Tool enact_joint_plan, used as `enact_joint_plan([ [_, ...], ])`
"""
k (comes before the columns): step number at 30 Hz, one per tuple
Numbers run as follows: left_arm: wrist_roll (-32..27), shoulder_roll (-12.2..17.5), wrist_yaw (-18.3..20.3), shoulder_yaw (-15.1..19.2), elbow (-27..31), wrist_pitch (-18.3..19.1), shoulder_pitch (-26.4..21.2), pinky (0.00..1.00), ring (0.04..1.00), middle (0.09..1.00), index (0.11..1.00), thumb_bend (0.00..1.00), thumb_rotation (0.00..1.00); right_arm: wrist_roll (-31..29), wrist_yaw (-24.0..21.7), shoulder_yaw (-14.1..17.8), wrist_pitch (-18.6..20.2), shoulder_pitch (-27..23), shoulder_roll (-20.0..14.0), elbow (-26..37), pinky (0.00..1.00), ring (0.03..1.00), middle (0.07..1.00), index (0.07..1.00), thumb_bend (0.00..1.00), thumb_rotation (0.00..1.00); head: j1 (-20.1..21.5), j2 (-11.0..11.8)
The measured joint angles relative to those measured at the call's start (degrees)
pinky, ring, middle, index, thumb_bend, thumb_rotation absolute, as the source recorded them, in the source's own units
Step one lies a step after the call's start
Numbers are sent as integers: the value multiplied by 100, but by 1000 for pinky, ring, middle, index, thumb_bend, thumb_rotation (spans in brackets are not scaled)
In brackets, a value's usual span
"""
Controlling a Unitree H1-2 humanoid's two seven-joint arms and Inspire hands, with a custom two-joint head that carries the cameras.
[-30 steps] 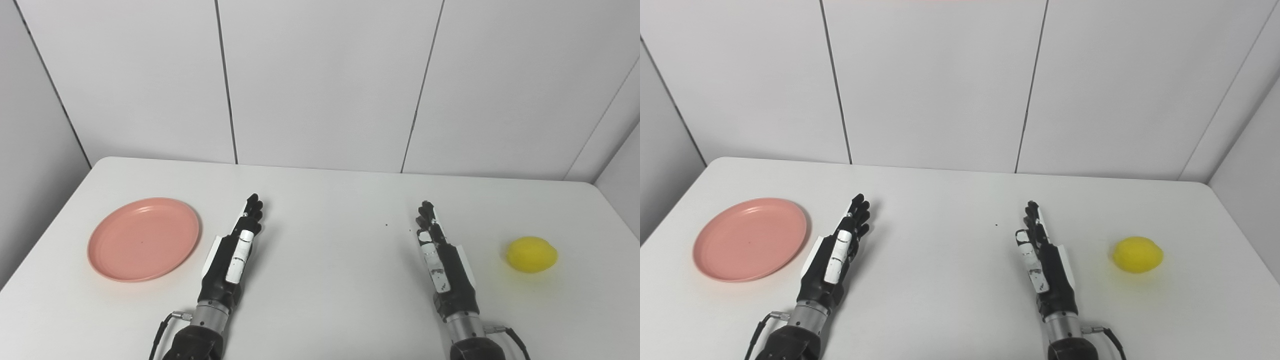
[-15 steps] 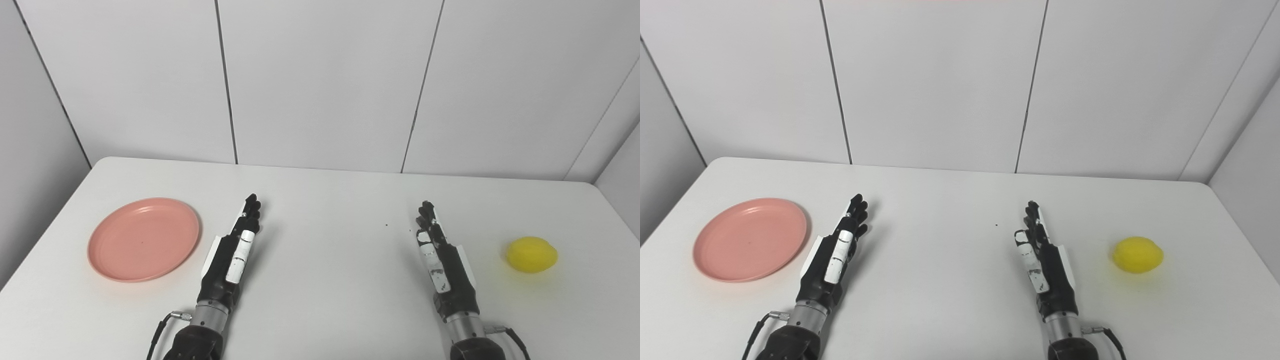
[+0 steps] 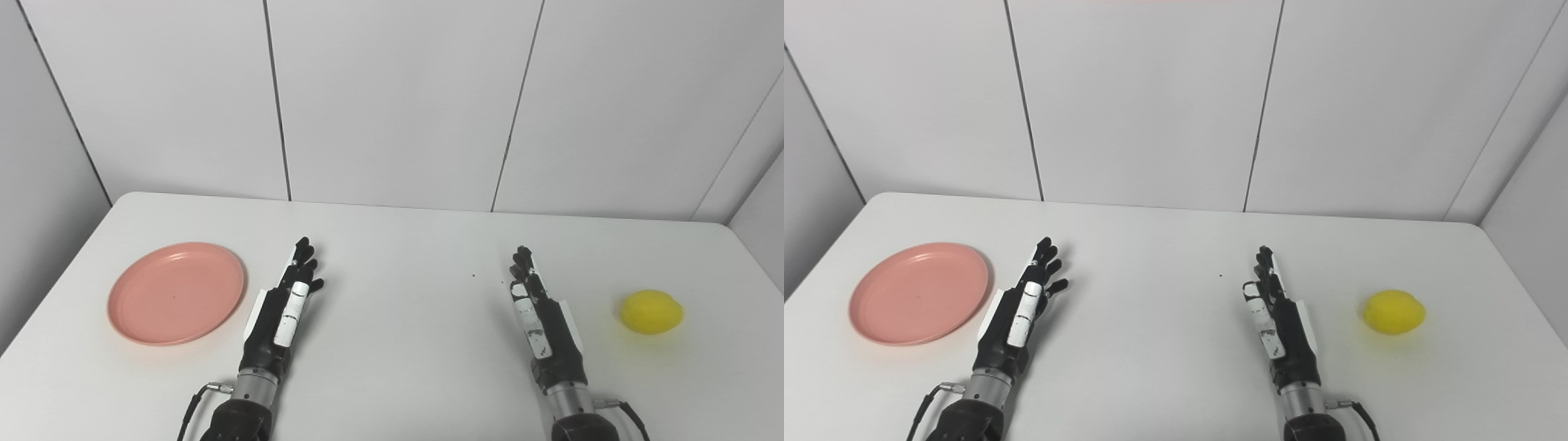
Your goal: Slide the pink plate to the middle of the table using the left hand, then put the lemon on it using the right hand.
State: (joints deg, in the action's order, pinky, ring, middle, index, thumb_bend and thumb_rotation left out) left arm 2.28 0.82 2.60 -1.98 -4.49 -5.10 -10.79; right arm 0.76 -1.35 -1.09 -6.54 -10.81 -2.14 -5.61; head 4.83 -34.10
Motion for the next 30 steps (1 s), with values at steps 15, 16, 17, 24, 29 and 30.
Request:
enact_joint_plan([
  [15,-313,13,174,-19,-37,-18,7,937,1000,1000,1000,620,1000,-10,-7,1,0,0,-1,0,1000,1000,1000,1000,556,929,-148,70],
  [16,-315,12,179,-28,-36,-18,7,934,1000,1000,1000,621,1000,-15,-14,1,0,0,-2,0,1000,1000,1000,1000,547,940,-149,70],
  [17,-315,9,179,-34,-36,-20,7,934,1000,1000,1000,621,1000,-13,-18,0,0,1,-4,0,1000,1000,1000,1000,545,942,-149,70],
  [24,-240,-71,173,-223,-96,-66,7,998,1000,1000,1000,616,1000,-230,-167,58,-65,11,-156,-9,1000,1000,1000,1000,519,915,-1327,404],
  [29,-34,-250,86,-352,-151,-63,5,1000,1000,1000,1000,638,1000,-442,-303,155,-310,-22,-308,-121,1000,1000,1000,1000,479,976,-1846,598],
  [30,21,-283,71,-362,-181,-63,-7,1000,1000,1000,1000,642,1000,-441,-313,162,-333,-22,-336,-131,1000,1000,1000,1000,469,985,-2011,676],
])
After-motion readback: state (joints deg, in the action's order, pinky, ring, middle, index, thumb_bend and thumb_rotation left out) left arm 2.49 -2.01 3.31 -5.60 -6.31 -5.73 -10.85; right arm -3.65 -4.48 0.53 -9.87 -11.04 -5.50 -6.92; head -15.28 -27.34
